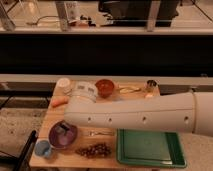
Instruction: Wipe purple bowl with brush
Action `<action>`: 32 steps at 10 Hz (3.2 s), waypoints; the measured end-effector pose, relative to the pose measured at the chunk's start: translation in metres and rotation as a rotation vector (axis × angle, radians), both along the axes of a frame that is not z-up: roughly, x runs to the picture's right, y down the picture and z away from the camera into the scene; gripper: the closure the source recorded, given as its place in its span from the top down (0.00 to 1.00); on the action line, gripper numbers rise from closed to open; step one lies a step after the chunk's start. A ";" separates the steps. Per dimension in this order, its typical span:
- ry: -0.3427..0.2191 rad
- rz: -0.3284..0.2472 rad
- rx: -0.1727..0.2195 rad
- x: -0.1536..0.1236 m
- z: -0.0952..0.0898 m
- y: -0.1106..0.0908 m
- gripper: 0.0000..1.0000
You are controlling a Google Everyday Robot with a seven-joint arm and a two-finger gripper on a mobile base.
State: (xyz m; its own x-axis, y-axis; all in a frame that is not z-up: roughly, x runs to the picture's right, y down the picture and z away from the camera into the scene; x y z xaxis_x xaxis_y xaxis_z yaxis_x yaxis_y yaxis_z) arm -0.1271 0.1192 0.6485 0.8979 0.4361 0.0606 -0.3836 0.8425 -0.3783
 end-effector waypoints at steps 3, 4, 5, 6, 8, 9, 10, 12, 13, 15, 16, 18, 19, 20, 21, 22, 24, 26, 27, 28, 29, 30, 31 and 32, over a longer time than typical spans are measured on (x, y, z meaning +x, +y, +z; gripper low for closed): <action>0.001 0.038 -0.018 -0.002 0.024 -0.015 0.00; -0.011 0.052 -0.014 -0.003 0.034 -0.026 0.00; -0.023 0.057 -0.007 -0.007 0.041 -0.032 0.00; -0.033 0.056 -0.001 -0.012 0.044 -0.034 0.00; -0.055 0.043 0.025 -0.018 0.047 -0.035 0.00; -0.061 0.036 0.042 -0.019 0.046 -0.038 0.00; -0.070 0.025 0.064 -0.022 0.045 -0.041 0.00; -0.089 0.009 0.105 -0.033 0.045 -0.050 0.00; -0.092 -0.003 0.115 -0.036 0.047 -0.049 0.00; -0.096 -0.030 0.131 -0.040 0.045 -0.044 0.00; -0.098 -0.035 0.135 -0.039 0.041 -0.042 0.00; -0.105 -0.024 0.133 -0.035 0.026 -0.039 0.00; -0.106 -0.023 0.130 -0.033 0.019 -0.036 0.00; -0.104 -0.020 0.122 -0.029 0.013 -0.032 0.00; -0.104 -0.020 0.111 -0.023 0.005 -0.027 0.00; -0.105 -0.022 0.104 -0.020 0.003 -0.026 0.00; -0.121 -0.039 0.078 -0.021 0.002 -0.020 0.00; -0.136 -0.058 0.049 -0.023 0.010 -0.016 0.00; -0.142 -0.061 0.034 -0.023 0.015 -0.016 0.00; -0.146 -0.059 0.022 -0.022 0.019 -0.016 0.00; -0.148 -0.057 0.011 -0.021 0.023 -0.015 0.00; -0.148 -0.057 0.005 -0.020 0.025 -0.014 0.00; -0.149 -0.053 -0.005 -0.019 0.027 -0.012 0.00; -0.147 -0.052 -0.010 -0.016 0.028 -0.012 0.00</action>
State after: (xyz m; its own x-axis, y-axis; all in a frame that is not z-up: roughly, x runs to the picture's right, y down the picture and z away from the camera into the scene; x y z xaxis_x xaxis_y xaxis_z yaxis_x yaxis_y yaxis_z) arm -0.1433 0.1072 0.6769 0.9009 0.3908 0.1889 -0.2799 0.8557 -0.4352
